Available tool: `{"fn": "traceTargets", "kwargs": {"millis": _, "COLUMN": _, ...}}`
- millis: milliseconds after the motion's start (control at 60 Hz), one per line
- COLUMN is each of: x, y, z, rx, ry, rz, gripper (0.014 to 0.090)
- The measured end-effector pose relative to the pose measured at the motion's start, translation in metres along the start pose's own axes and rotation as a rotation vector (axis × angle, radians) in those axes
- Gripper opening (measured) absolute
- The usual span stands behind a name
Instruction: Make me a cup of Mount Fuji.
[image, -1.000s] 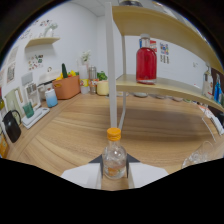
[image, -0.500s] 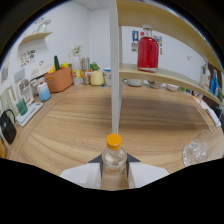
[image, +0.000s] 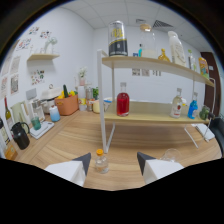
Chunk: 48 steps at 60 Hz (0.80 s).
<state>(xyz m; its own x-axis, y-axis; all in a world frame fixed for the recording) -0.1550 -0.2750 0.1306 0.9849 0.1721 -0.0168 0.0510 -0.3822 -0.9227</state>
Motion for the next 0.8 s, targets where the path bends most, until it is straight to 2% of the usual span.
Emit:
{"fn": "traceTargets", "kwargs": {"millis": 133, "x": 0.053, "y": -0.01, "z": -0.037, "rx": 0.063, "ry": 0.048, "rz": -0.027, "gripper": 0.0863}}
{"fn": "traceTargets", "kwargs": {"millis": 333, "x": 0.147, "y": 0.014, "z": -0.059, "rx": 0.013, "ry": 0.155, "rz": 0.039, "gripper": 0.0862}}
{"fn": "traceTargets", "kwargs": {"millis": 450, "x": 0.19, "y": 0.003, "z": -0.062, "rx": 0.021, "ry": 0.187, "rz": 0.046, "gripper": 0.0856}}
{"fn": "traceTargets", "kwargs": {"millis": 617, "x": 0.238, "y": -0.042, "z": -0.044, "rx": 0.079, "ry": 0.191, "rz": 0.049, "gripper": 0.0856}}
{"fn": "traceTargets", "kwargs": {"millis": 800, "x": 0.28, "y": -0.083, "z": 0.002, "rx": 0.115, "ry": 0.168, "rz": 0.09, "gripper": 0.0838}}
